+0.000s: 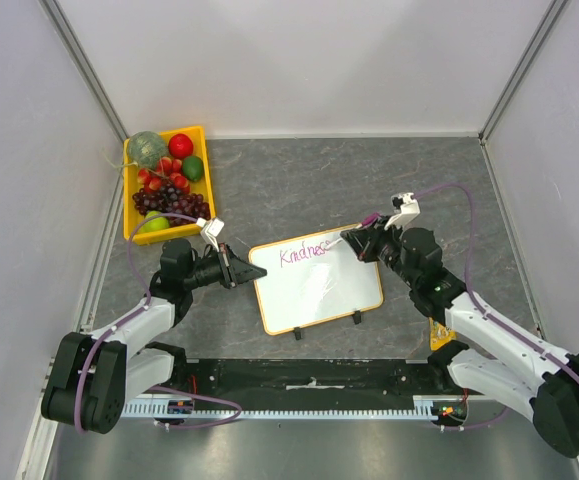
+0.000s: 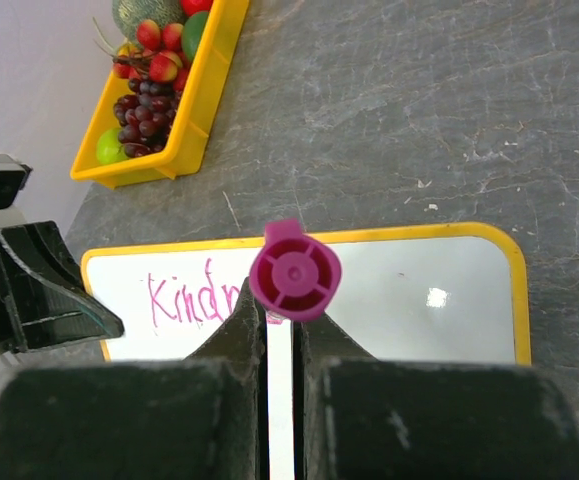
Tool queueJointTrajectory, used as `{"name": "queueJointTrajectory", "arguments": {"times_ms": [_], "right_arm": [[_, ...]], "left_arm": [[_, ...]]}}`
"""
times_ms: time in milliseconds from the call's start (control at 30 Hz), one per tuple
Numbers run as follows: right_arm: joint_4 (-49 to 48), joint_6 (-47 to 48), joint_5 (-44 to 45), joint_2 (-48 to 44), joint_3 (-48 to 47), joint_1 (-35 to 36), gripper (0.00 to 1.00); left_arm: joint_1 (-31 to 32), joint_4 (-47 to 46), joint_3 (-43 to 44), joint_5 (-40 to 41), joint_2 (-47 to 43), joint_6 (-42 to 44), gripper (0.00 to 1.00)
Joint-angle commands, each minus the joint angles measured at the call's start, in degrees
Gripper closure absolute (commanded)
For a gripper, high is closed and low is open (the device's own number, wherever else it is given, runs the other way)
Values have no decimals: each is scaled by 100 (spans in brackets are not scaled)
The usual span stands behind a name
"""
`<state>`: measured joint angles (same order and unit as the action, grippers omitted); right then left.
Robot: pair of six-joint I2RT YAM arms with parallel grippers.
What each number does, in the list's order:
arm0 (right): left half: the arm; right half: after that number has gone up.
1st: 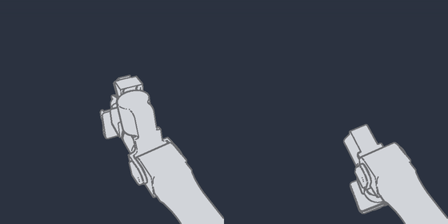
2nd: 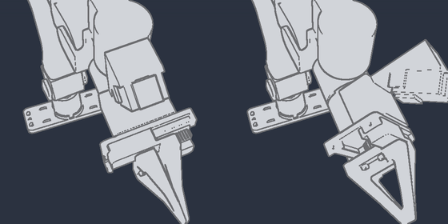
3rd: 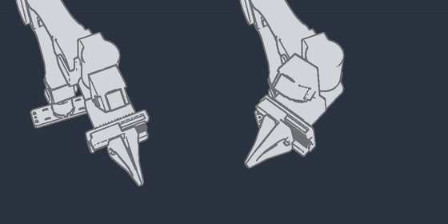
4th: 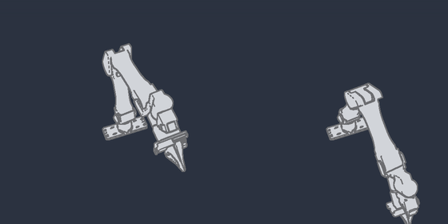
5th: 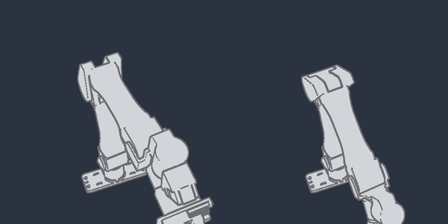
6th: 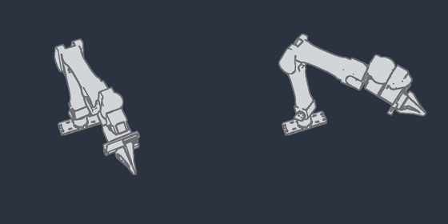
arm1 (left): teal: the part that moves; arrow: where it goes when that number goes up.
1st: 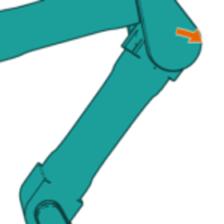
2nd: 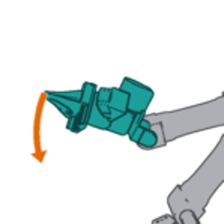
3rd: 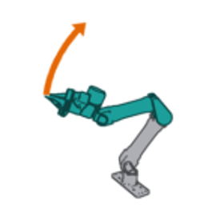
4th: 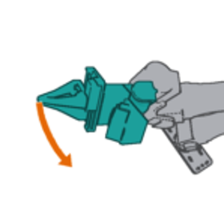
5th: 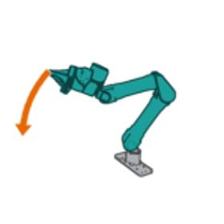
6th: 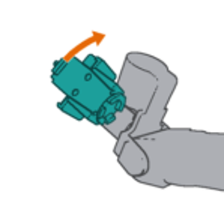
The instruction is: Write a sentence on the whiteboard
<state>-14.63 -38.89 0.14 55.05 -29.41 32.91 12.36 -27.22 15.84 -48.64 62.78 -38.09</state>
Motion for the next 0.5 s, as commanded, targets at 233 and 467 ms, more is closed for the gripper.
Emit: {"name": "queueJointTrajectory", "arguments": {"times_ms": [233, 467], "right_arm": [[188, -22, -331, -582, -531, -293, 100], [698, 242, -49, -969, -470, -320, 100]], "left_arm": [[-6, 499, -98, 452, 32, 504, 98], [-6, 499, -107, 461, -3, 495, 98]]}}
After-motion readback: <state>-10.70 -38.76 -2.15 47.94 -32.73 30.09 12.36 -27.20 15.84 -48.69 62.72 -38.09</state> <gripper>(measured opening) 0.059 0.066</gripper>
